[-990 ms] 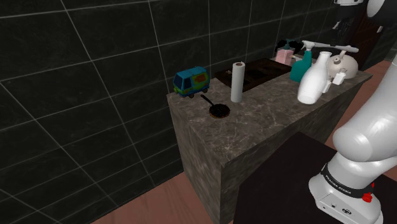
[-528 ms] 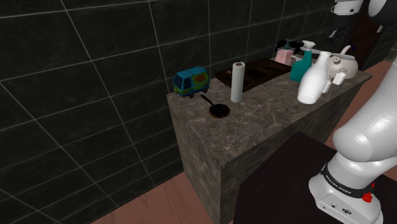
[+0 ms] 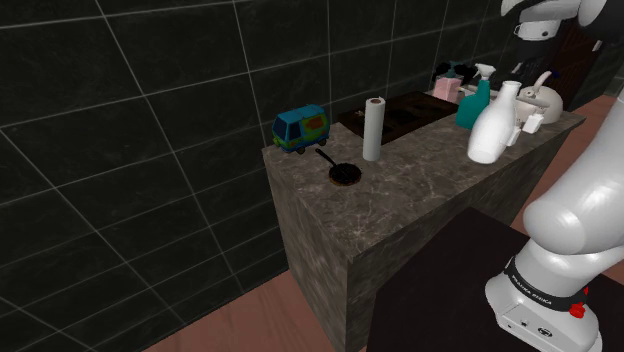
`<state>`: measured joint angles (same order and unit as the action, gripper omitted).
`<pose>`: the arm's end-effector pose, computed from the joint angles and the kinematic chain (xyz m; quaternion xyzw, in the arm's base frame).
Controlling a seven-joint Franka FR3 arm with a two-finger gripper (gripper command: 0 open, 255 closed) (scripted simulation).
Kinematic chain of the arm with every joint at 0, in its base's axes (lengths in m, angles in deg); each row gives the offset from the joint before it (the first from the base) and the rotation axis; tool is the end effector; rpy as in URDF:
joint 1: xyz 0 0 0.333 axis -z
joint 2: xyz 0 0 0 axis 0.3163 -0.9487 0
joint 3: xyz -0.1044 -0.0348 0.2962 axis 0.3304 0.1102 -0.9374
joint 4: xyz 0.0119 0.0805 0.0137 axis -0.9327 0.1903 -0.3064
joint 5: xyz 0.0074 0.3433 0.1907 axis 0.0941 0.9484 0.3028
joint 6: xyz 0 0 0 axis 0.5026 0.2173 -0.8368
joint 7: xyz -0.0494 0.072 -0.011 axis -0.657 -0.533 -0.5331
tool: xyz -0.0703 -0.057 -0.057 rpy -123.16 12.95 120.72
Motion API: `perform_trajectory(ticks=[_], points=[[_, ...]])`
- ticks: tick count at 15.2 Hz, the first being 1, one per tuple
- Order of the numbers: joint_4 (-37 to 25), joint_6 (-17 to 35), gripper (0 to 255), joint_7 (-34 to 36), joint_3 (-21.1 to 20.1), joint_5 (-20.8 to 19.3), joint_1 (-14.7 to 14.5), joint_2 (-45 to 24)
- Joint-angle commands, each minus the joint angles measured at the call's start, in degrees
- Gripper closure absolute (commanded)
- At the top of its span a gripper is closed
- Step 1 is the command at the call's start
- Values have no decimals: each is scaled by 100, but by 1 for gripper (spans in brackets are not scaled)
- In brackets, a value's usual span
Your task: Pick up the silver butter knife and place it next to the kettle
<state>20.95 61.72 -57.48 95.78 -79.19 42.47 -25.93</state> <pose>0.3170 -0.4894 0.4975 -0.9973 0.0678 0.0261 0.0036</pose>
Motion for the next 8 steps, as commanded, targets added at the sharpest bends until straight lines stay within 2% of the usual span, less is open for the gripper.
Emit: perform_trajectory(ticks=[1, 8], points=[[110, 141, 255, -9, -2, 21, 4, -34], [523, 655, 255, -48, -10, 96, 17, -155]])
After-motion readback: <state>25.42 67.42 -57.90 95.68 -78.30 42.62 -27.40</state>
